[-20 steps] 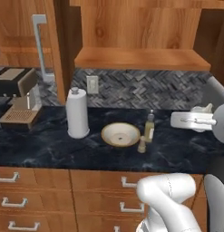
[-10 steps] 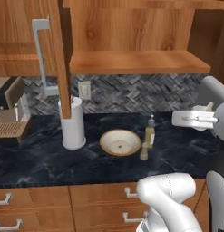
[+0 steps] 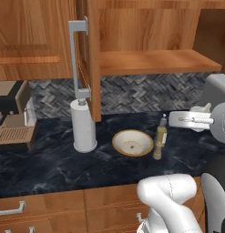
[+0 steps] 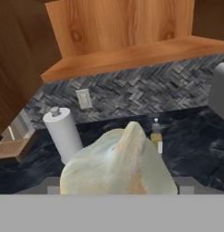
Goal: Retrieve the bottle and the shaker from the cabinet and place them next to the mixing bowl on the counter. Then add garlic from the fridge to the mixing bowl.
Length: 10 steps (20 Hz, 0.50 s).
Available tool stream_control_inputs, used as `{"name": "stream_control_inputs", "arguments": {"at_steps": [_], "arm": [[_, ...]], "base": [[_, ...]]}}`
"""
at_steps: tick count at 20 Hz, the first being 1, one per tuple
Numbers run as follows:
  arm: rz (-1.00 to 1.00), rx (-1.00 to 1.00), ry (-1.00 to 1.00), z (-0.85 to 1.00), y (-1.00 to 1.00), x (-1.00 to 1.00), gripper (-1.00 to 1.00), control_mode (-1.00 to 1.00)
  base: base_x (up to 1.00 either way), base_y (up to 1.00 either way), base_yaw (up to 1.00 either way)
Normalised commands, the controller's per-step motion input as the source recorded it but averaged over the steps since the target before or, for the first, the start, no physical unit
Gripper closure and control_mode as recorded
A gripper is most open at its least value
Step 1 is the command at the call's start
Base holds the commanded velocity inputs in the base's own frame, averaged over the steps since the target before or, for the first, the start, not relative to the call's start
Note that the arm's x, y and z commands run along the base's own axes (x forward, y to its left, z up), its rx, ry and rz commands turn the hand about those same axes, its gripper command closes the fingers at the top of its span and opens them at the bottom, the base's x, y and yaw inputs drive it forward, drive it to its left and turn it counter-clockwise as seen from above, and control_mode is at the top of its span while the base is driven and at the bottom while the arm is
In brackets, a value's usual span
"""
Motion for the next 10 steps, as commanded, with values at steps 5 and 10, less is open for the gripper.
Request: {"name": "stream_control_inputs", "arguments": {"at_steps": [5, 10], "arm": [[0.0, 0.0, 0.0, 0.0, 0.0, 0.0, 1.0, 1.0], [0.0, 0.0, 0.0, 0.0, 0.0, 0.0, 1.0, 1.0]], "base": [[0.09, -0.26, -0.05], [0.37, -0.3, -0.05]]}}
